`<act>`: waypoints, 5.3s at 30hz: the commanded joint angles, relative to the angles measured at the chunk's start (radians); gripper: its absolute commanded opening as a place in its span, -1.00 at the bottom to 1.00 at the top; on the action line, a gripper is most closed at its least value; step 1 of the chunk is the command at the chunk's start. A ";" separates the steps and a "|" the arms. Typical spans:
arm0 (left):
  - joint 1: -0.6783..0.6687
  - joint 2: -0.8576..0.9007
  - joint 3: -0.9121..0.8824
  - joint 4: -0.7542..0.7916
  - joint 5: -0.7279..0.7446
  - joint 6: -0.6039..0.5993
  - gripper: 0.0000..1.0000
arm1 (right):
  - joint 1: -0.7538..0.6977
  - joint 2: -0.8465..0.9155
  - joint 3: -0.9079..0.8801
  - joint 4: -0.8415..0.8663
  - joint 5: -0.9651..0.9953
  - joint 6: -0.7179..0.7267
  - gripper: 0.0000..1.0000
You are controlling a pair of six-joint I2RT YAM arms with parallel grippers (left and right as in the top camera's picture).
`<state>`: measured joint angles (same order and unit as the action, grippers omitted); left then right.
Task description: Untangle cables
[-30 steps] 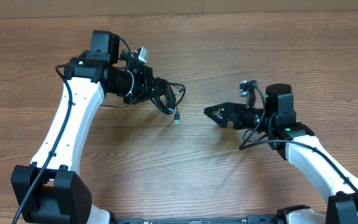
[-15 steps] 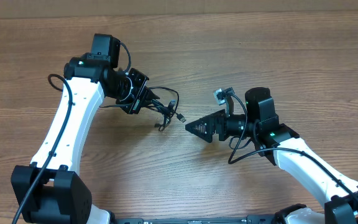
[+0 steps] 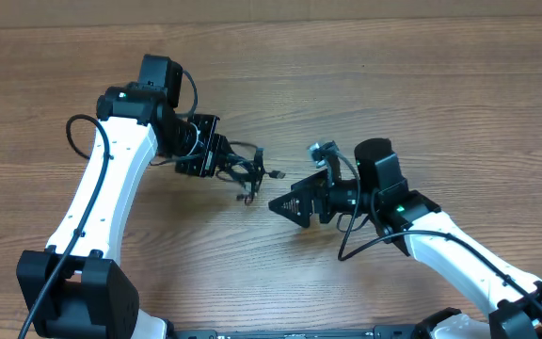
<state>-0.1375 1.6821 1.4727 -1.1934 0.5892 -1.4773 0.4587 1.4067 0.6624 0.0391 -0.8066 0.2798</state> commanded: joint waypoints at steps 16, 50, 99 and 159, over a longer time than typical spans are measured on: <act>-0.014 -0.027 0.013 -0.046 0.075 -0.117 -0.91 | 0.225 0.081 0.001 0.260 0.257 -0.124 0.27; -0.117 -0.027 0.013 -0.002 -0.099 0.978 1.00 | 0.004 0.042 0.001 0.206 0.193 0.830 -0.93; -0.413 0.015 -0.332 0.642 -0.264 1.422 0.15 | -0.062 0.043 0.001 0.149 0.390 1.078 -0.72; -0.614 0.227 -0.332 0.813 -0.534 1.234 -0.31 | -0.361 0.043 0.000 -0.387 0.784 0.552 1.00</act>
<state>-0.7467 1.9003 1.1503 -0.3779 0.0662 -0.2440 0.0990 1.4704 0.6571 -0.3454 -0.0196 0.8371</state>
